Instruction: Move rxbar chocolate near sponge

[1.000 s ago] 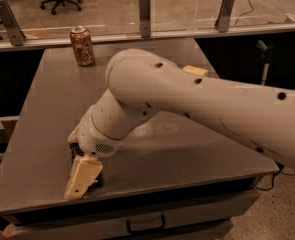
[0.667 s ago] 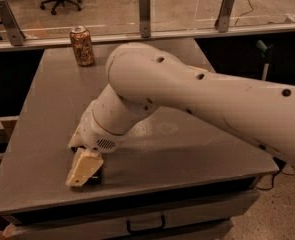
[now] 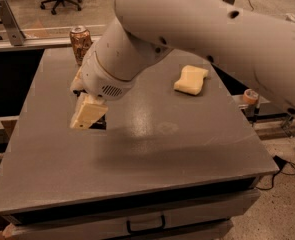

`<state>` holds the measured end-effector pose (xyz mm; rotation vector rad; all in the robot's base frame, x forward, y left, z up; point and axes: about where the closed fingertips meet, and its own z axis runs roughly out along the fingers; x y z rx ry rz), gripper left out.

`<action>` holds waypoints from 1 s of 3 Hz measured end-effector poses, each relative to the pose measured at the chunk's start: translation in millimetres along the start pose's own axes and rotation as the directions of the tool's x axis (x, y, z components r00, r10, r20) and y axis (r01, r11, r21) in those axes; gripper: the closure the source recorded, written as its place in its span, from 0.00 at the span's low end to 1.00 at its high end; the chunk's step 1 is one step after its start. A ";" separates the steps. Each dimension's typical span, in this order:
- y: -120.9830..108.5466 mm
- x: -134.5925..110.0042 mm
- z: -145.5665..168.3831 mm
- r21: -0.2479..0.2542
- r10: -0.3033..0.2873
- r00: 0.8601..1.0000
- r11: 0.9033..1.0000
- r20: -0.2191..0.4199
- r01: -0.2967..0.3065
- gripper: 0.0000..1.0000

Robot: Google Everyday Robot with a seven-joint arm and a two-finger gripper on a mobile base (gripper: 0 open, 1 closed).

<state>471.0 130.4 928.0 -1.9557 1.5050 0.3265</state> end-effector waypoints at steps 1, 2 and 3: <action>0.0 -0.1 0.0 0.000 0.000 1.000 1.000 0.000 0.000 1.00; -18.8 15.2 -6.9 0.059 -0.005 1.000 0.998 -0.028 0.006 1.00; -66.2 45.6 -27.3 0.166 -0.029 0.998 0.985 -0.050 0.037 1.00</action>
Offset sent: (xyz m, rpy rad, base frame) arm 0.0584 -0.0375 0.0046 -0.0198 -0.1275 -0.1025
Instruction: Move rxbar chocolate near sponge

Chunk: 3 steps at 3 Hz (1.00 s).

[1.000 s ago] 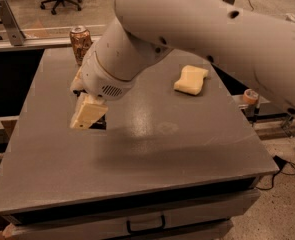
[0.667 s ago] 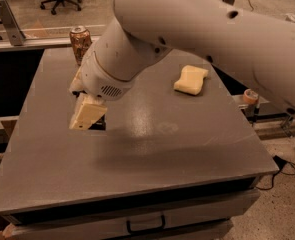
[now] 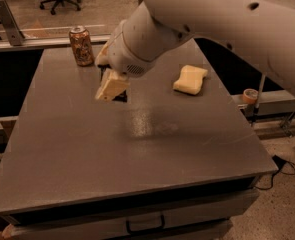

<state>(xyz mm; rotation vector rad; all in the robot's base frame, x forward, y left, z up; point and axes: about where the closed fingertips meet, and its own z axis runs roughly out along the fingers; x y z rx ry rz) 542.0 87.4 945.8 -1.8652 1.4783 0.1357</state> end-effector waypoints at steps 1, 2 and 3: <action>-58.0 36.6 -11.6 0.099 -0.031 0.999 0.995 -0.037 0.035 1.00; -107.7 76.4 -29.9 0.197 -0.038 0.996 0.979 -0.079 0.053 1.00; -137.8 117.0 -41.6 0.282 0.000 0.996 0.959 -0.086 0.025 1.00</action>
Offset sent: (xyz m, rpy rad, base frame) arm 0.1715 -0.1263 0.0574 -0.0213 -0.3038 -0.1840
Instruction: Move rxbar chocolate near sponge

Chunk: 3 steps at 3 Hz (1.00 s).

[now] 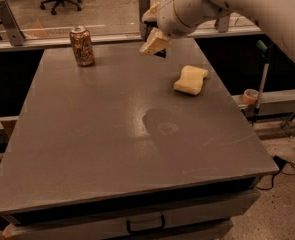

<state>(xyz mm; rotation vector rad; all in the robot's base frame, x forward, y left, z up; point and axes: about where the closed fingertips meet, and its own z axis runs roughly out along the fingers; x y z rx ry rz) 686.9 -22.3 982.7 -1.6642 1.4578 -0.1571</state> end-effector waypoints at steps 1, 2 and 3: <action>2.8 -1.1 1.3 0.004 0.009 1.000 1.000 0.003 -0.009 1.00; -20.6 28.3 11.6 0.070 0.052 0.998 0.996 0.022 -0.054 1.00; -58.0 73.2 28.3 0.166 0.140 0.989 0.975 0.043 -0.145 1.00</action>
Offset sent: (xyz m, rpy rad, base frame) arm 0.0852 -0.0550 -0.0118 0.1646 -0.0848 -0.1205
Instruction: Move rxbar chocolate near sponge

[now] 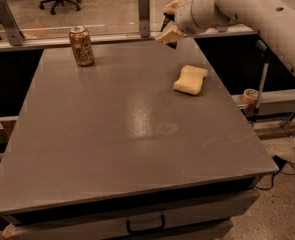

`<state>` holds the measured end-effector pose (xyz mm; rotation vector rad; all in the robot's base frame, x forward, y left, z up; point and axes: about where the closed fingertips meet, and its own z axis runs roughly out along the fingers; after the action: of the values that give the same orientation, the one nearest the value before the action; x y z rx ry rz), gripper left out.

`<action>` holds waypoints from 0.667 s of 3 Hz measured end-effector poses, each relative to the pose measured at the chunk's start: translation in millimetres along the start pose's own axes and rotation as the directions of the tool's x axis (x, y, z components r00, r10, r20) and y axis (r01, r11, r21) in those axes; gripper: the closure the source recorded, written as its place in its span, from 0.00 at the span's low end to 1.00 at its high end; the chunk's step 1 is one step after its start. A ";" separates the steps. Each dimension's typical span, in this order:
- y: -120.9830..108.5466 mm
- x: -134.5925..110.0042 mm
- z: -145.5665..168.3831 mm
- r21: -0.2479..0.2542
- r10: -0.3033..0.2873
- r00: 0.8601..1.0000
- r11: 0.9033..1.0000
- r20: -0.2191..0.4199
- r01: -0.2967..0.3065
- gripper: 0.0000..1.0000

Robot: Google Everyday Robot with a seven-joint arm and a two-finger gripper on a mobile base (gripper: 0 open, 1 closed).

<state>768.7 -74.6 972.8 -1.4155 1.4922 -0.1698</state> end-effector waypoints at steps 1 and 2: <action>-25.5 36.7 19.0 0.092 0.096 0.995 0.991 -0.018 -0.094 1.00; -33.4 62.8 31.2 0.167 0.210 0.977 0.965 -0.037 -0.202 1.00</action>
Offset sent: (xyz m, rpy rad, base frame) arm 0.0769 -0.0684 -0.0490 0.2586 0.0200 -0.3825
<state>826.9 -118.9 946.6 -1.1258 1.6216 -0.1970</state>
